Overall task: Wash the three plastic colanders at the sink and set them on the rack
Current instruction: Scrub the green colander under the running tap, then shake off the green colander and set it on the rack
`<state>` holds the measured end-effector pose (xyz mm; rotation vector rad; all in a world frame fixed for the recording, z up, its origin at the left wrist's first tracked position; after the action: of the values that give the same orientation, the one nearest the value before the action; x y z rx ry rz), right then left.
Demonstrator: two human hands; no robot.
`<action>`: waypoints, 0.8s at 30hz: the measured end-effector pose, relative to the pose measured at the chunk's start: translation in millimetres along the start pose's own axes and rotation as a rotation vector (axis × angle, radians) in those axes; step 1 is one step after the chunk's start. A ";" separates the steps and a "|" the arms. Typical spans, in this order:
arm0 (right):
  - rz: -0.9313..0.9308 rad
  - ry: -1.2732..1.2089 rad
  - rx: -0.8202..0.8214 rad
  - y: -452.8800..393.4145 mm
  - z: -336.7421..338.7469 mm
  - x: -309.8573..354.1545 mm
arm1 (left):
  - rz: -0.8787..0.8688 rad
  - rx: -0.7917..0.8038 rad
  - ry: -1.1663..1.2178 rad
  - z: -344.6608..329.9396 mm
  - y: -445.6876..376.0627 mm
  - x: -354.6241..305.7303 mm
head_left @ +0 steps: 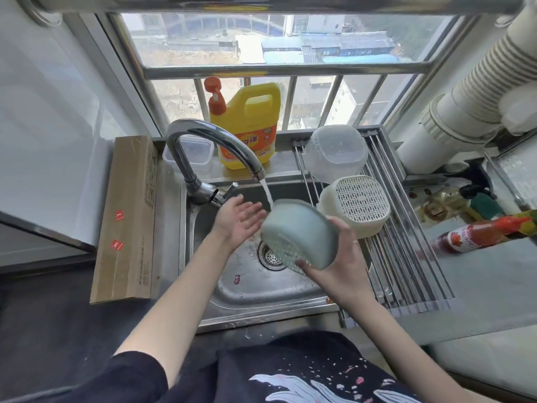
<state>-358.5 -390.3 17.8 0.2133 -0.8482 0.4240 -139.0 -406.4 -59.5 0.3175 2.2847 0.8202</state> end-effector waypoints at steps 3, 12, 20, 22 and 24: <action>0.016 0.088 0.029 3.1 -13.4 -14.0 | -0.043 0.016 0.274 4.0 -6.6 -28.8; -0.039 0.124 0.117 1.4 -22.2 -35.2 | -0.030 -0.186 0.313 1.3 -11.4 -53.3; -0.138 0.079 0.211 -0.1 -23.3 -39.4 | -0.359 0.007 0.125 -8.5 -34.7 -157.9; -0.139 0.082 0.216 0.9 -23.2 -40.2 | -0.315 -0.017 0.002 -15.1 -24.3 -155.5; -0.147 0.059 0.204 1.1 -21.4 -38.1 | -0.224 -0.005 0.038 -18.0 -2.9 -122.7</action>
<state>-366.7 -392.5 -25.1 0.4473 -0.7260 0.3766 -60.4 -469.7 12.7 0.0421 2.3014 0.7218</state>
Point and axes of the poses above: each hand's wrist, its own y-axis away from the middle knuckle, its own z-axis out of the back of the hand, x = y × z, the point moved 5 cm from there along -y, towards the middle knuckle, and after that the axes turned 9 degrees about x, right-handed, at the moved point
